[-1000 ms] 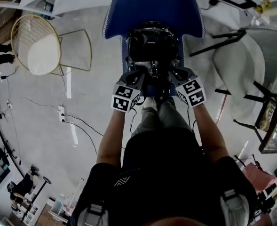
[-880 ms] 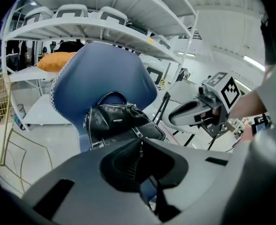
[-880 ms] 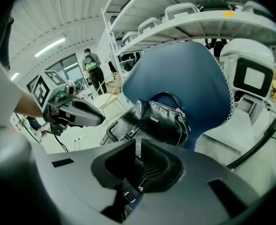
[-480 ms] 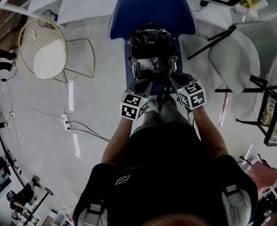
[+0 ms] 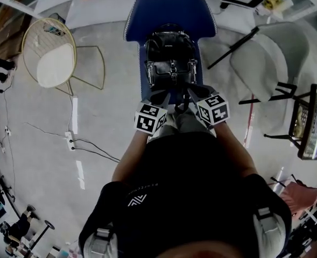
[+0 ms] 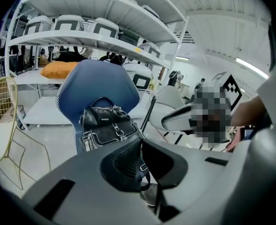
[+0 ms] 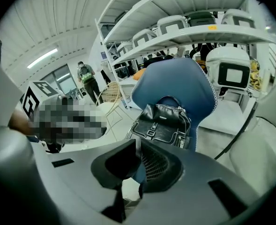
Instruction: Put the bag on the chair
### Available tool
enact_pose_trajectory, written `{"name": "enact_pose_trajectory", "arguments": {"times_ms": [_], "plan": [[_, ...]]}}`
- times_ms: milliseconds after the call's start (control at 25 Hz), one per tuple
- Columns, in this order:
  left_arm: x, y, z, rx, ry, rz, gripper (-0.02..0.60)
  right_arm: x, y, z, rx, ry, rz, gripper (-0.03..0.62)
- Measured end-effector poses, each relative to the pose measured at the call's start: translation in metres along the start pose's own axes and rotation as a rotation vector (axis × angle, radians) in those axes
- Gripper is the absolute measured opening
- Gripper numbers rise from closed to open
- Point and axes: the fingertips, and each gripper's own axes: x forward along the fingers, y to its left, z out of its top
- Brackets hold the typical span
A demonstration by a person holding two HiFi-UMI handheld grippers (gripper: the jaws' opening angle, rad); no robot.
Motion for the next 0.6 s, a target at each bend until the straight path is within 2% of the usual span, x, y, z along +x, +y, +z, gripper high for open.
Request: {"name": "enact_pose_trajectory", "arguments": {"times_ms": [280,600], "plan": [[-0.016,0.004,0.0,-0.025,-0.001,0.039,0.02,-0.005,0.02,0.002,0.004,0.0,-0.003,0.057],[-0.018,0.003,-0.002,-0.026,0.017,0.063,0.02,-0.005,0.019,0.0,0.028,-0.007,-0.016,0.049]]}}
